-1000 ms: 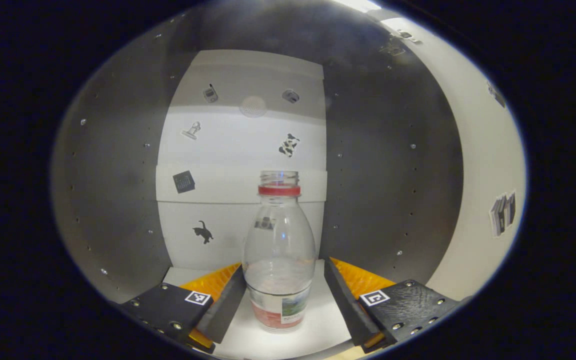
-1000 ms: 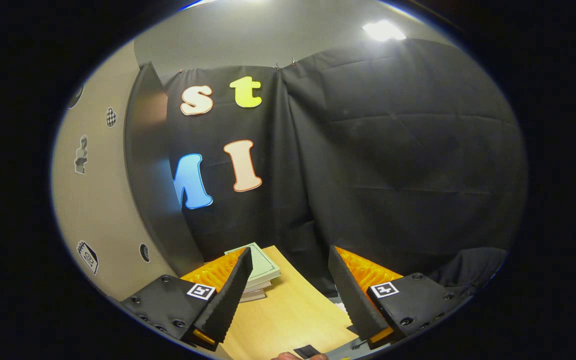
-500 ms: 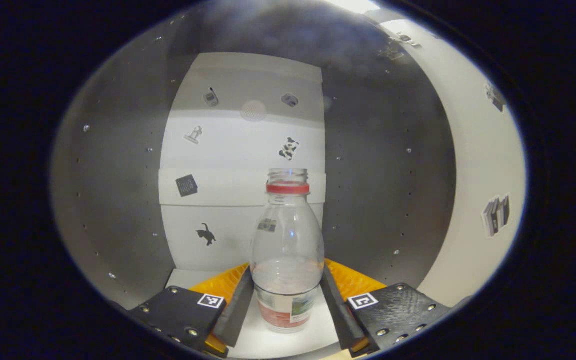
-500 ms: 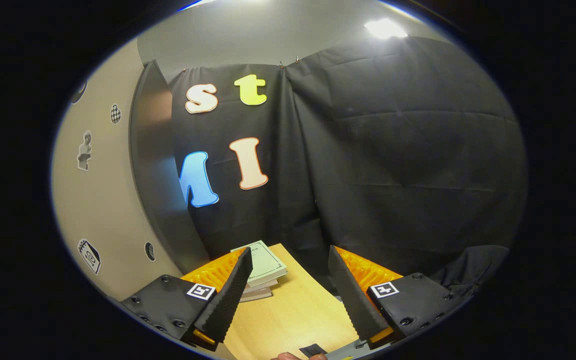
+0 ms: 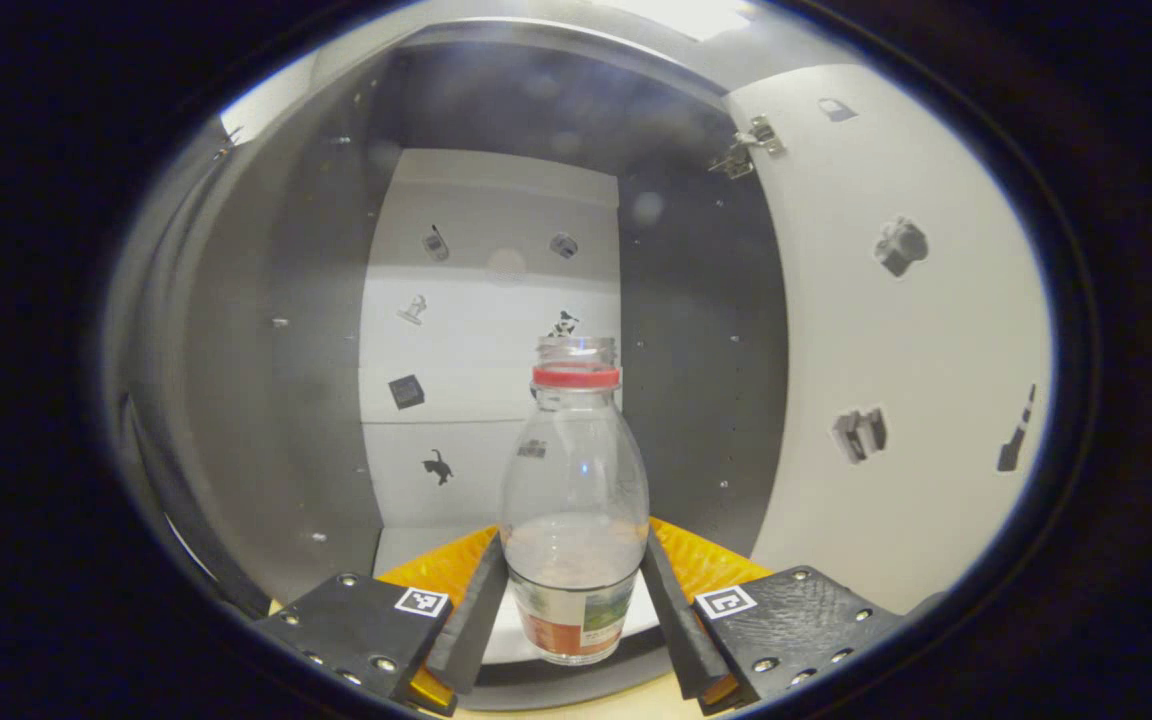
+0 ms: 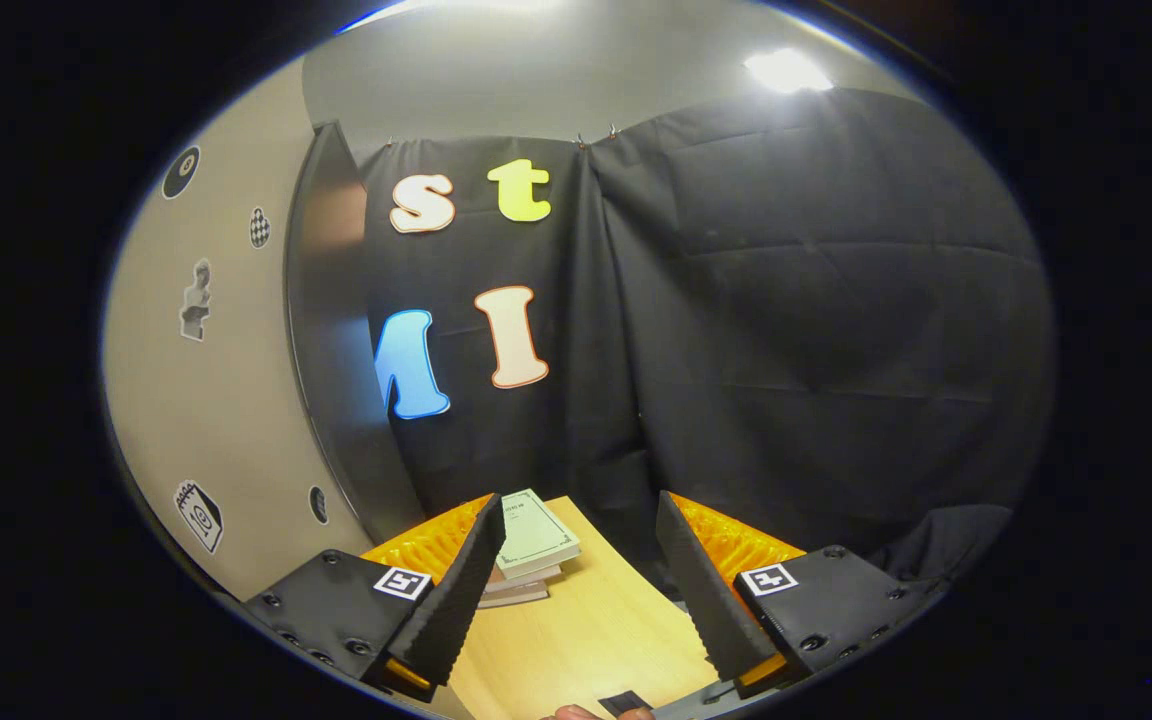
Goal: Open the cabinet door with the right hand, grasp the bottle in the cabinet with the left hand and place it on the coaster, then close the cabinet door with the right hand.
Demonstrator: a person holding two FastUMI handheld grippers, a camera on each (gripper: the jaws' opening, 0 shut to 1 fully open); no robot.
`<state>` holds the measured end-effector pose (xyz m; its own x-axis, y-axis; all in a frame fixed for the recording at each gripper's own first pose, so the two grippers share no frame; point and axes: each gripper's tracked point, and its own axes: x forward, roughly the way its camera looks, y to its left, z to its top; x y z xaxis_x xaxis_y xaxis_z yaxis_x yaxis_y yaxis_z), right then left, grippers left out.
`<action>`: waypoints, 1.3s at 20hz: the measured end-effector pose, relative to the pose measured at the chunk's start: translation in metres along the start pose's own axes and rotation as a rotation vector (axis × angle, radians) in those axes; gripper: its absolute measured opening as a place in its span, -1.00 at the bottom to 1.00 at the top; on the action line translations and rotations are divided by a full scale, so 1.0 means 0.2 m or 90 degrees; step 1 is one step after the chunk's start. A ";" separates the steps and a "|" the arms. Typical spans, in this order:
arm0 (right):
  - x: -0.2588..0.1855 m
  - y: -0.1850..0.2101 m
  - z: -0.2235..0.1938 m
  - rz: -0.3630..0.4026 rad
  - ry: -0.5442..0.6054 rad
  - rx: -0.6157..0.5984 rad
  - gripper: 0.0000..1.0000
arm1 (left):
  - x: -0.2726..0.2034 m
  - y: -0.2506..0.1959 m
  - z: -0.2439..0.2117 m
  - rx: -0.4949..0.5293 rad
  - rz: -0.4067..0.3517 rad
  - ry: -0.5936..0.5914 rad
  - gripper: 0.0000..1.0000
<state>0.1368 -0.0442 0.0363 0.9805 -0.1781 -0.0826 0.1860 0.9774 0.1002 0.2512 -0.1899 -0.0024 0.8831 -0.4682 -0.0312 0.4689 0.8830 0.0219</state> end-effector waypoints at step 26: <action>-0.32 0.06 -0.18 -0.065 0.025 0.096 0.79 | -1.23 0.30 -1.63 -0.002 0.019 0.150 0.51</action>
<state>0.0746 -0.0163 0.0076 0.9534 -0.2679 -0.1385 0.2945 0.9261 0.2360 0.0562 -0.0106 -0.3188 0.8679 -0.4212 -0.2632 0.4422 0.8966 0.0233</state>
